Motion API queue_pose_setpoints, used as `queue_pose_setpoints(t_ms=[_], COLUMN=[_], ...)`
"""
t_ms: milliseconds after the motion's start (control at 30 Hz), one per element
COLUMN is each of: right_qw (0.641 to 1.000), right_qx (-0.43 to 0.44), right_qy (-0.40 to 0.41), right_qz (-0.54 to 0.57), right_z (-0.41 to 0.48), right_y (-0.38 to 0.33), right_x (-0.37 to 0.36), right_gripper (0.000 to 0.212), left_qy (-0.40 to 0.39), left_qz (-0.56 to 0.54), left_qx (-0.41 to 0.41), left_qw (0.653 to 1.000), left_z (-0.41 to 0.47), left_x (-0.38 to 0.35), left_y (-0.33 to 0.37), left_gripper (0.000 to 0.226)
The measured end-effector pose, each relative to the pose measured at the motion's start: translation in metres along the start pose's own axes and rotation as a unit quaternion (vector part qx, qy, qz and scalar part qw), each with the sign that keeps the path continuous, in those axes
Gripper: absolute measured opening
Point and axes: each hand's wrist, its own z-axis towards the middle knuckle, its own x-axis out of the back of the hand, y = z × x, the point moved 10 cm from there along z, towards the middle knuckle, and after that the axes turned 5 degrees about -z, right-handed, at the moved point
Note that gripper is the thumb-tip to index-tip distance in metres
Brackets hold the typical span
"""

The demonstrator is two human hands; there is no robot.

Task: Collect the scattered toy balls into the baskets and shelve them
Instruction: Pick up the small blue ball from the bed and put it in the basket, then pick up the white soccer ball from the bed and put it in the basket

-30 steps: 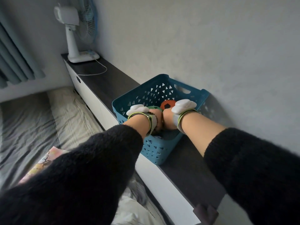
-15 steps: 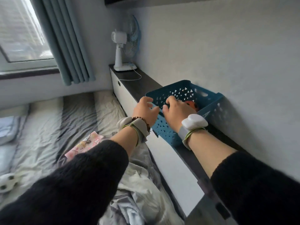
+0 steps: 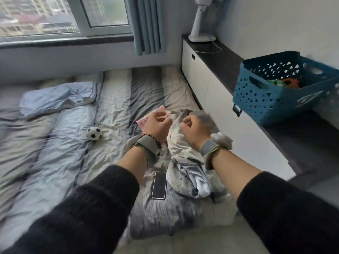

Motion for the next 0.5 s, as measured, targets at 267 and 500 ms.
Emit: queue_pose_setpoints(t_ms=[267,500], right_qw=[0.995,0.989], right_qx=[-0.009,-0.038], right_qy=[-0.101,-0.139], right_qz=[0.019,0.039], right_z=[-0.060,-0.085], right_y=[-0.079,-0.135], right_x=[-0.181,-0.291], right_gripper=[0.024,0.019], left_qy=[0.047,0.060], left_qz=[-0.008,0.014], left_qx=[0.066,0.120], left_qw=[0.997,0.991], left_z=[-0.013,-0.008], left_x=[0.216,0.358], left_y=[-0.079,-0.136], left_gripper=[0.027,0.031])
